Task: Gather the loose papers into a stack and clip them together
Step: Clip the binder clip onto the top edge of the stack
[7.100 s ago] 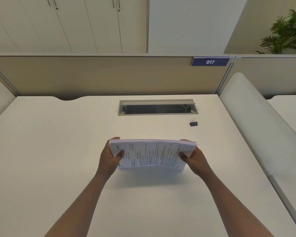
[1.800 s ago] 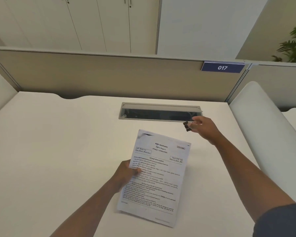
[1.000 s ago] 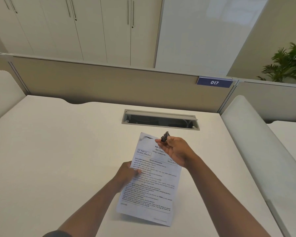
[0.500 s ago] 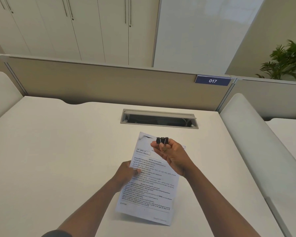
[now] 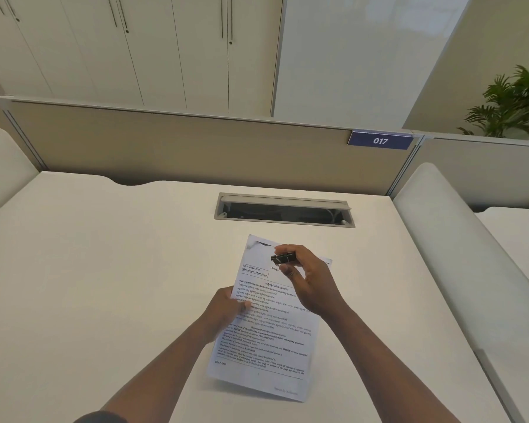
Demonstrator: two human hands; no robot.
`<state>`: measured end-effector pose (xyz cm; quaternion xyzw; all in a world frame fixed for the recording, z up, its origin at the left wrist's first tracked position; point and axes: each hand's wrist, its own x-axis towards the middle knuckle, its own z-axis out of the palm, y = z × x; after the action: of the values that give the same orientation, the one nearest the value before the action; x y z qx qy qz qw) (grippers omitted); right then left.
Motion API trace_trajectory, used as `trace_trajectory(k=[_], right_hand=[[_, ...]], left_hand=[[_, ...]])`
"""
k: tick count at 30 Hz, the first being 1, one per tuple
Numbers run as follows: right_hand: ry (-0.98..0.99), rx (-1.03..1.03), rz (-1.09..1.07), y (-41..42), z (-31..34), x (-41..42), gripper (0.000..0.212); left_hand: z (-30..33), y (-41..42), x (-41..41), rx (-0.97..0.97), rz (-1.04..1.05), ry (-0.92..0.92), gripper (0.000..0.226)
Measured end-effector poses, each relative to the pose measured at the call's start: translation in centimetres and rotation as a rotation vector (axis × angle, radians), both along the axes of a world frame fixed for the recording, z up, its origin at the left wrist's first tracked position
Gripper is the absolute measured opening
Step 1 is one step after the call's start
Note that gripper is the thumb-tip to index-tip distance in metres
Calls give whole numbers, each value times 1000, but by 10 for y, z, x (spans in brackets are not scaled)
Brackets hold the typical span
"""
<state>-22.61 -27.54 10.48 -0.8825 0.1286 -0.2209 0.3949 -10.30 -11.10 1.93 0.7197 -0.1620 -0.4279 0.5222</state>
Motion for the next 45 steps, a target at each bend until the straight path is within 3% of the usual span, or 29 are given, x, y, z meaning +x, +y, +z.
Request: trace_trajectory(k=[11,24,31,37,41,45], right_hand=[[-152,-7,-69,0,-12,1,14],[-203,57,-126,0,-11,0,44],[-202,59,-115,-3,-11,1,43],[-12,-167,-58,-24,4,11,30],[296,-358,-30,-48,24,30,16],[515,-357,-60,-53,36,48,22]], left_hand=[[0,0,2,0,16,-5,20],[2,-4,3,-2,-3,-29,20],[-1,-4,6,-3,-4,-36,18],[-2,-5,7,-22,-16,-52,16],[-2,-6,7,-28,-27,-62,15],[-4,-8,8,-21,-42,-67,15]])
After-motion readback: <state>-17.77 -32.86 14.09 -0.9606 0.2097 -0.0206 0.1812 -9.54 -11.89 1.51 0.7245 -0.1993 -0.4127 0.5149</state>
